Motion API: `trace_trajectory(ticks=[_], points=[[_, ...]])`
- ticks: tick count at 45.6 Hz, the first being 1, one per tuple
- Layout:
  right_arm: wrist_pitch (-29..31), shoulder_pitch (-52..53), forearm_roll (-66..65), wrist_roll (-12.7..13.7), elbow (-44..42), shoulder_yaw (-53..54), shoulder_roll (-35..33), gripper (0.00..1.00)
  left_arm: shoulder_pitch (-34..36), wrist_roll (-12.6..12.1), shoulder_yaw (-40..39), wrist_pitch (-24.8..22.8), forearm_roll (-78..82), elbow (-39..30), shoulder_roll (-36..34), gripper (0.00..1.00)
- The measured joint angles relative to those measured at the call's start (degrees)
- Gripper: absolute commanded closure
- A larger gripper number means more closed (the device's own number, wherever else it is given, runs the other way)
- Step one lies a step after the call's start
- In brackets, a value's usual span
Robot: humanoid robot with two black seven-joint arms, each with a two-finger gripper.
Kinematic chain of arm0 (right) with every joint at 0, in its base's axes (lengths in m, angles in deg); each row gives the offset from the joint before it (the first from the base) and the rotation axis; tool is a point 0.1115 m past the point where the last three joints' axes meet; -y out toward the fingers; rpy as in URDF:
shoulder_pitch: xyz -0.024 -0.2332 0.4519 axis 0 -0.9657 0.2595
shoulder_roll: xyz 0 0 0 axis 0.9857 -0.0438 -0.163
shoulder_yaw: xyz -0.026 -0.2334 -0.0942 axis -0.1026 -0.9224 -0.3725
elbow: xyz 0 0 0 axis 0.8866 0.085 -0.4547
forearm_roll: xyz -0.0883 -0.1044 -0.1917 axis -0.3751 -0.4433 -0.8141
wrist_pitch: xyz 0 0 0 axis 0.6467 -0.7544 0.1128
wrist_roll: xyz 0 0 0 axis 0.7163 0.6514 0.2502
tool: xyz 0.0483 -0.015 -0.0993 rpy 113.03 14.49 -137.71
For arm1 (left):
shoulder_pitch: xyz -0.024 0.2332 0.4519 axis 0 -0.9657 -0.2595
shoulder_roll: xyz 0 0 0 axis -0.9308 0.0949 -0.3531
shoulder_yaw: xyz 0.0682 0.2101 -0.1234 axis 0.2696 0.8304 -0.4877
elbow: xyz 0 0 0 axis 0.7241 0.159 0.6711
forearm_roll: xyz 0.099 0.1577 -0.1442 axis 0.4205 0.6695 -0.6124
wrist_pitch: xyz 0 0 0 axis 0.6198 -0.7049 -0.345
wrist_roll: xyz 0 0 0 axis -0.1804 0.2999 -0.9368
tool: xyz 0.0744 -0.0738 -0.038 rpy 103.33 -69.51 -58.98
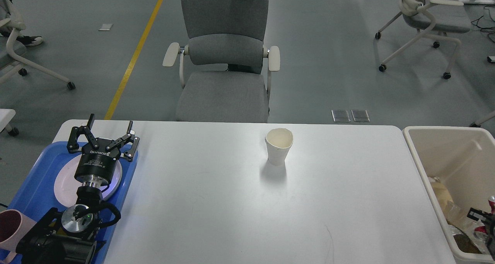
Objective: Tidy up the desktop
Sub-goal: 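Raise the right gripper out of the bin, then move the right gripper to the white paper cup and grasp it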
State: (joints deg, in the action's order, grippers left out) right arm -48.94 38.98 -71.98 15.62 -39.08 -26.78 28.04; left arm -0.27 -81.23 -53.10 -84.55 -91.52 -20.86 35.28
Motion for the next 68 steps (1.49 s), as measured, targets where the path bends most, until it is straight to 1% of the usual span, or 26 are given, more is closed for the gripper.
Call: trace_trajectory(ticks=[13, 18, 22, 24, 26, 30, 33, 36, 40, 44, 51, 54, 61, 68], points=[[0.35, 0.7, -0.09, 0.01, 0.94, 0.14, -0.62, 0.0, 0.0, 0.0, -0.01, 0.07, 0.0, -0.01, 0.0, 0.04], [0.96, 3.29, -0.2, 0.16, 4.51, 0.14, -1.79, 0.0, 0.0, 0.0, -0.05, 0.07, 0.0, -0.01, 0.0, 0.04], [2.5, 7.95, -0.91, 0.62, 9.84, -0.47, -5.54, 0.0, 0.01, 0.0, -0.04, 0.07, -0.01, -0.01, 0.0, 0.04], [3.67, 11.42, -1.68, 1.33, 13.74, -1.35, -7.61, 0.0, 0.01, 0.0, -0.04, 0.07, 0.0, -0.01, -0.01, 0.04], [4.75, 15.22, -3.06, 2.63, 17.66, -2.72, -9.18, 0.0, 0.01, 0.0, -0.04, 0.07, 0.0, -0.01, -0.01, 0.04], [6.88, 26.03, -7.4, 6.89, 27.86, -7.74, -12.07, 0.0, 0.01, 0.0, -0.03, 0.07, 0.0, -0.01, -0.01, 0.04], [8.5, 35.35, -9.65, 9.38, 36.78, -12.69, -13.11, 0.0, 0.01, 0.0, -0.01, 0.07, 0.0, -0.01, -0.01, 0.04], [10.39, 44.46, -10.52, 10.63, 44.77, -17.9, -13.1, 0.0, 0.01, 0.0, 0.0, 0.06, 0.0, -0.01, -0.01, 0.04], [14.79, 57.13, -10.79, 11.25, 54.48, -24.79, -10.42, 0.0, 0.01, 0.0, 0.01, 0.05, 0.0, -0.01, -0.01, 0.04], [21.6, 67.25, -10.7, 11.39, 60.21, -29.12, -5.51, 0.0, 0.01, 0.0, 0.03, 0.02, 0.0, -0.01, -0.01, 0.04], [37.5, 82.74, -9.96, 11.41, 67.34, -30.25, 2.51, 0.0, 0.01, 0.0, 0.03, 0.02, 0.0, -0.01, -0.01, 0.04], [41.16, 88.58, -8.75, 11.4, 71.04, -29.51, 5.51, 0.0, 0.01, 0.0, 0.03, 0.02, 0.0, -0.01, -0.01, 0.04], [43.14, 99.18, -3.62, 11.32, 78.57, -27.76, 9.16, 0.0, 0.01, 0.0, 0.03, 0.03, 0.0, -0.01, -0.01, 0.04], [41.97, 104.11, 3.08, 11.22, 81.78, -27.15, 12.7, 0.0, -0.07, 0.0, 0.03, 0.07, 0.0, 0.0, -0.01, 0.04]])
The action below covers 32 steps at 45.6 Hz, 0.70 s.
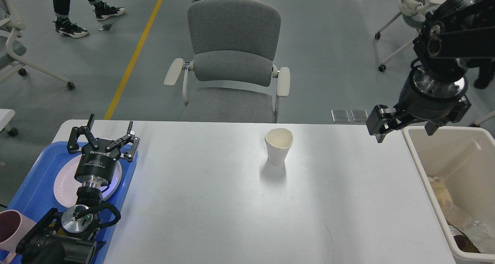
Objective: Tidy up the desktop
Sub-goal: 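Move the right gripper to the white paper cup and grasp it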
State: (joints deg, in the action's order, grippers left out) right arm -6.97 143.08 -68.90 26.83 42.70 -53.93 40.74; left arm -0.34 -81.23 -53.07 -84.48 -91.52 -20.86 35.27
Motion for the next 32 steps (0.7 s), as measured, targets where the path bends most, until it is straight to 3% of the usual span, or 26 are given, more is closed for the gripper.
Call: trace_trajectory(ticks=[11, 18, 32], points=[[-4.53, 1.9, 7.42, -0.06, 0.44, 0.95, 3.76, 0.0, 0.0, 0.0, 0.0, 0.01, 0.0, 0.01, 0.0, 0.04], [-6.7, -2.81, 7.17, -0.17, -1.43, 2.91, 3.91, 0.0, 0.03, 0.0, 0.0, 0.0, 0.0, 0.01, 0.0, 0.04], [-15.36, -24.48, 7.93, 0.11, -21.64, 12.95, 6.91, 0.0, 0.03, 0.0, -0.01, -0.45, 0.0, 0.01, 0.01, 0.04]])
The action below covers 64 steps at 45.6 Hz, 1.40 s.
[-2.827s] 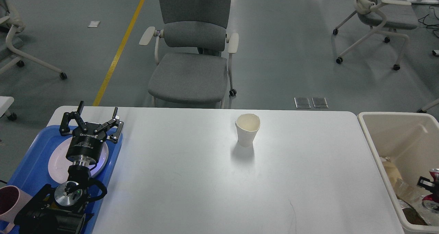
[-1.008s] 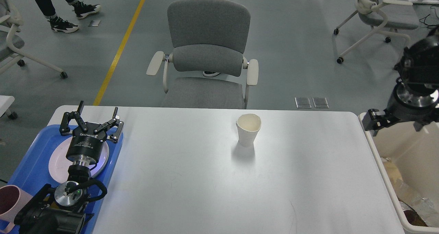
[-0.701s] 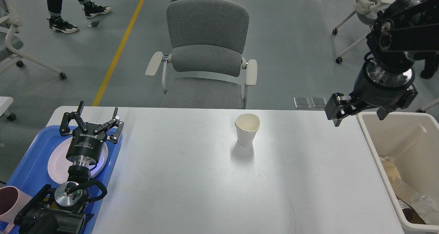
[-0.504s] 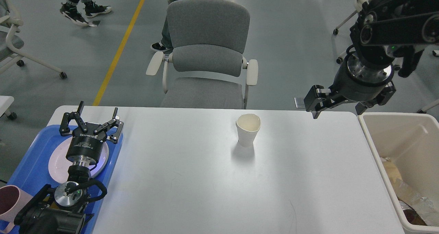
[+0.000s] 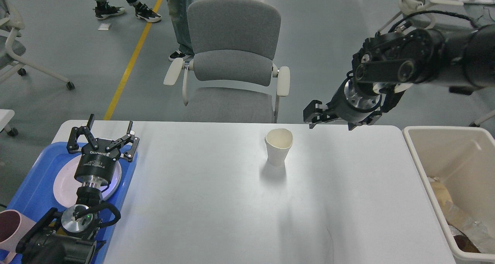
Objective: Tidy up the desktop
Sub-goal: 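Move the right gripper to the white paper cup and grasp it, then lift the paper cup, carry it over the bin and release it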
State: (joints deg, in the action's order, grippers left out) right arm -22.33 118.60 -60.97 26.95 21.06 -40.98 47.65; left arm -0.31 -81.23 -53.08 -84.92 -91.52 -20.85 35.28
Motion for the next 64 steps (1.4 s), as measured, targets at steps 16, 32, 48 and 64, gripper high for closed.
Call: trace_trajectory(ticks=[16, 32, 48, 64], points=[[-1.5, -24.95, -0.81, 0.14, -30.81, 1.57, 13.2, 0.0, -0.04, 0.0, 0.0, -0.01, 0.0, -0.02, 0.0, 0.04], [-9.52, -34.7, -2.35, 1.16, -39.2, 1.75, 15.52, 0.06, -0.03, 0.0, 0.0, -0.01, 0.0, -0.02, 0.03, 0.04], [-13.86, -36.11, -1.98, 1.3, -38.48, 4.37, 15.56, 0.95, -0.03, 0.0, 0.0, 0.0, 0.0, -0.02, 0.03, 0.04], [-15.92, -35.46, -2.13, 4.61, -36.89, 5.68, 15.77, 1.0, 0.02, 0.0, 0.0, 0.0, 0.0, -0.02, 0.0, 0.04]])
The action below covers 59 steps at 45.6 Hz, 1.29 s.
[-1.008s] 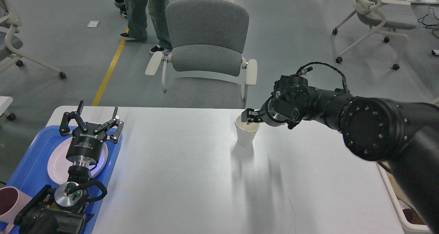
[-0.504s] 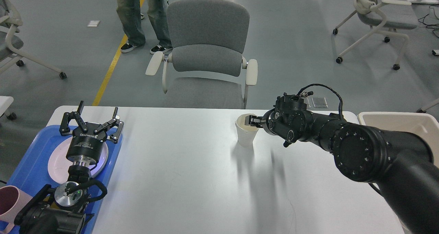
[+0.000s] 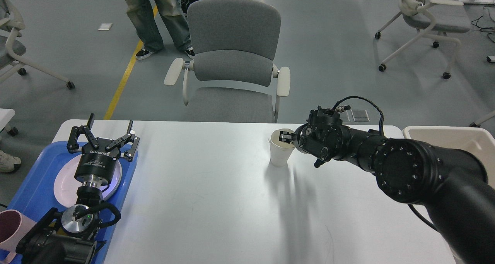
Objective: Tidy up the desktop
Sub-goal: 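Lift the paper cup, carry it over the bin and release it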
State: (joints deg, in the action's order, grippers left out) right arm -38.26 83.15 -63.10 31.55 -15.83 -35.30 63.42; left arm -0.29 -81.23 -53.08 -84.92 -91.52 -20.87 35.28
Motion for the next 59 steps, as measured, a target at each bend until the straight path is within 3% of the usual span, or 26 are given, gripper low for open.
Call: trace_trajectory(ticks=[20, 34, 44, 49, 56, 59], points=[[-0.15, 2.93, 0.71, 0.25, 3.57, 1.51, -0.76, 1.0, 0.02, 0.0, 0.0, 0.01, 0.0, 0.0, 0.0, 0.04], [2.23, 21.81, 0.96, 0.25, 27.01, 0.98, -12.85, 1.0, 0.02, 0.0, 0.0, 0.01, 0.0, 0.0, 0.0, 0.04], [9.69, 40.07, 6.45, -0.94, 43.54, -11.76, -19.26, 1.0, 0.02, 0.0, 0.0, 0.01, 0.0, 0.0, 0.0, 0.04], [16.88, 48.51, 9.45, -5.88, 49.22, -20.93, -20.05, 1.0, -0.04, 0.0, 0.0, 0.01, 0.0, 0.0, 0.0, 0.04], [27.25, 56.85, 10.22, -21.95, 55.04, -36.22, -19.64, 1.0, -0.05, 0.0, 0.0, 0.01, 0.0, 0.0, 0.0, 0.04], [28.63, 58.05, 9.96, -26.14, 56.67, -40.46, -18.96, 1.0, -0.05, 0.0, 0.0, 0.01, 0.0, 0.0, 0.0, 0.04]])
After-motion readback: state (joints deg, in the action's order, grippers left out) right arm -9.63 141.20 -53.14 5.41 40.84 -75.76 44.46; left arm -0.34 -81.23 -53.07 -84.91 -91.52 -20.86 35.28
